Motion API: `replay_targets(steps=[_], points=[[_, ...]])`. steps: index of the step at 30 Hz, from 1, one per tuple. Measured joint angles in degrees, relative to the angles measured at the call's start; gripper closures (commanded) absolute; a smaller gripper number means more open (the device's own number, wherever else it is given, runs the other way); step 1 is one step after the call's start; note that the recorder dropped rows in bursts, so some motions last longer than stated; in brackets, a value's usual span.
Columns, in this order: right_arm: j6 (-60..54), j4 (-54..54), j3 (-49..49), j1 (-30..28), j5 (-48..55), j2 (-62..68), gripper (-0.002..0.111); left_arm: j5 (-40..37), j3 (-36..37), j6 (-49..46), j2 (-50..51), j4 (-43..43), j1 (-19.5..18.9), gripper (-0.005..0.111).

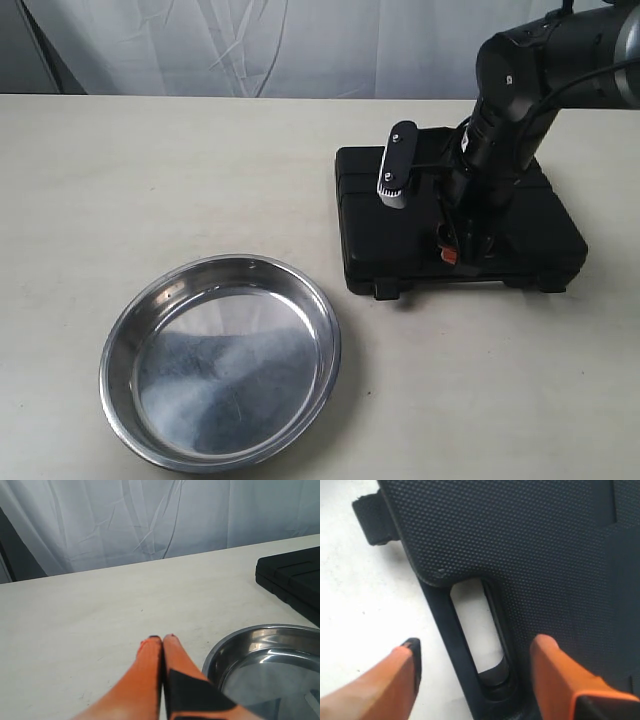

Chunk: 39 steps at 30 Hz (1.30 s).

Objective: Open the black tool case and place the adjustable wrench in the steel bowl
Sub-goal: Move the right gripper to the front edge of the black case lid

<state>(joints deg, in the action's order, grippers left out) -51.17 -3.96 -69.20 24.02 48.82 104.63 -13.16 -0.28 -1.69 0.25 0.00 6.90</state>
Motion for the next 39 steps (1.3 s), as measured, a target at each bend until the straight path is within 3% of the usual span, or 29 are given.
replay_targets(steps=[33,35,36,37,38,39], points=[[-1.7,4.0,0.0,0.0,0.7,7.4,0.048,0.0,0.0,0.0,0.0,0.0,0.0,0.106],[-1.7,4.0,0.0,0.0,0.5,7.6,0.054,0.0,0.0,0.0,0.0,0.0,0.0,0.106],[-1.7,4.0,0.0,0.0,0.3,7.7,0.068,0.0,0.0,0.0,0.0,0.0,0.0,0.106],[-1.7,4.0,0.0,0.0,-0.4,7.8,0.074,0.0,0.0,0.0,0.0,0.0,0.0,0.106],[-1.7,4.0,0.0,0.0,-0.7,7.8,0.091,0.0,0.0,0.0,0.0,0.0,0.0,0.106],[-1.7,4.0,0.0,0.0,-0.9,7.8,0.097,0.0,0.0,0.0,0.0,0.0,0.0,0.106]])
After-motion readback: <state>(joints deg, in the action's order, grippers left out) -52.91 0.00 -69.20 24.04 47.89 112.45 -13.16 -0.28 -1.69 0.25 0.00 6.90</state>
